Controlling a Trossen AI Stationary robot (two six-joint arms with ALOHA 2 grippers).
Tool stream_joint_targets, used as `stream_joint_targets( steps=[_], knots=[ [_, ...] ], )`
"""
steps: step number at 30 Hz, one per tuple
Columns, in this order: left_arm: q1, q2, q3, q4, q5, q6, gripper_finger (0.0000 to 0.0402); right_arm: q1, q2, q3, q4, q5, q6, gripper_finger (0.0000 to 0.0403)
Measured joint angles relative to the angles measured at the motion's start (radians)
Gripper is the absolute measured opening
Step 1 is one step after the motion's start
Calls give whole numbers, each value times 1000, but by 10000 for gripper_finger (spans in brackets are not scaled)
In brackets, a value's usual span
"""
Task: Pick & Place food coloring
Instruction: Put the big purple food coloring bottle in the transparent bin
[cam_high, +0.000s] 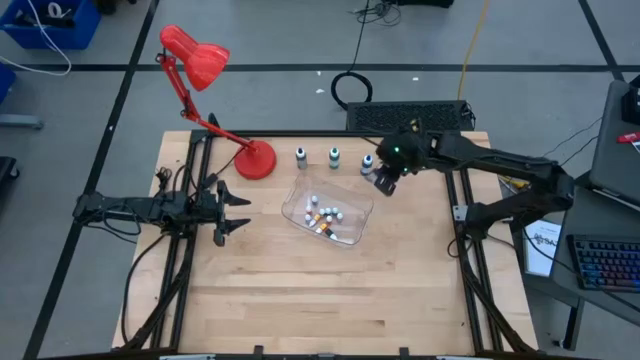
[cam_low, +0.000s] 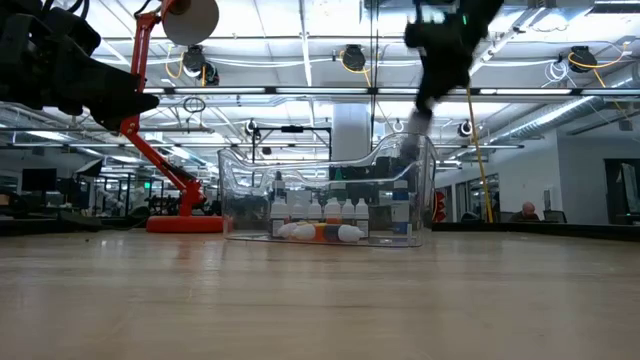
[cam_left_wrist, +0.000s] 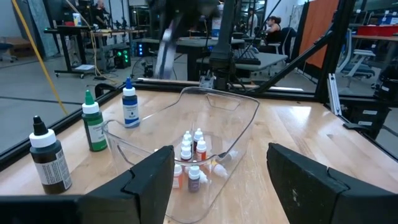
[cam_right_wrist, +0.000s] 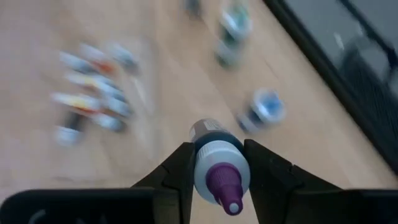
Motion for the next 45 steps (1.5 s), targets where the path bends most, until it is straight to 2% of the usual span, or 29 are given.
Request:
stream_joint_targets(
  steps=[4,9,11,13,15,21,34,45],
  knots=[
    [0,0,0,0,0,0,253,110,70,186,-63,59,-24,104],
    [0,0,0,0,0,0,253,182,262,453,-227,76,-46,104],
    [0,0,0,0,0,0,253,197,336,518,-269,48,-62,104],
    [0,0,0,0,0,0,253,199,397,543,-281,-26,-67,104],
    [0,0,0,0,0,0,253,199,442,541,-273,-76,-69,104],
    [0,0,0,0,0,0,253,187,512,477,-241,-82,-106,104],
    [0,0,0,0,0,0,253,150,517,285,-38,-133,-136,104],
    [0,0,0,0,0,0,253,144,516,195,12,-136,-145,104]
  ],
)
